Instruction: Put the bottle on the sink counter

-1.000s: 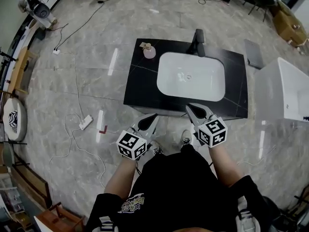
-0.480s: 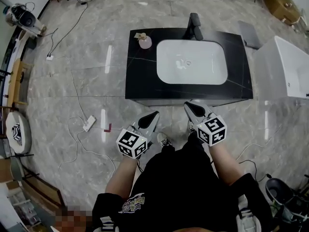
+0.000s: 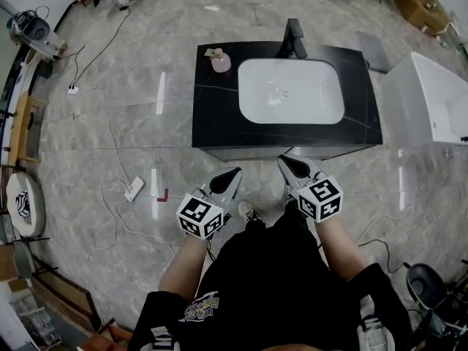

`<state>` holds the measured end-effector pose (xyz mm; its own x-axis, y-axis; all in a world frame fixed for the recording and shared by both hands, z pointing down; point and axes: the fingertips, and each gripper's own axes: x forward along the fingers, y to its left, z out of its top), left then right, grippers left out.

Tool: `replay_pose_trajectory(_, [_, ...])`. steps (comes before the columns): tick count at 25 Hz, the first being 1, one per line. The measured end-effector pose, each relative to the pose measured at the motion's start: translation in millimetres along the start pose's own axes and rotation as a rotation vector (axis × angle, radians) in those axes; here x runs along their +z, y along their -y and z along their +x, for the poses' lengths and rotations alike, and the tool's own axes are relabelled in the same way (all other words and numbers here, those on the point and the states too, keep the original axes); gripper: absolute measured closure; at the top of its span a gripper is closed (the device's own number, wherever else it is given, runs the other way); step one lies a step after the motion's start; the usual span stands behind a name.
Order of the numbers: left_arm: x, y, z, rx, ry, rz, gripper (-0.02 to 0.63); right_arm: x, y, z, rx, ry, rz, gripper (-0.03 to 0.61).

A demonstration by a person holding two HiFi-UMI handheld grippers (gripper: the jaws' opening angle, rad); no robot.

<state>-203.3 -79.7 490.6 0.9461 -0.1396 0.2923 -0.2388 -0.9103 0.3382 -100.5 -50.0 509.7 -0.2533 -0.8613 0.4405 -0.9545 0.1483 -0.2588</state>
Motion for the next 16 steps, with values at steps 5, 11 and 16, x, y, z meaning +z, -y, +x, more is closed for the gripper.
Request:
replay_pose_trajectory(5, [-2, -1, -5, 0.004, 0.009, 0.000, 0.614, 0, -5, 1, 0.005, -0.002, -0.013, 0.552])
replay_pose_trajectory(11, [-1, 0, -11, 0.009, 0.019, 0.000, 0.614, 2, -11, 2, 0.013, -0.002, -0.027, 0.552])
replay_pose_trajectory(16, [-2, -4, -17, 0.014, 0.021, -0.002, 0.614, 5, -19, 6, 0.023, -0.002, -0.037, 0.552])
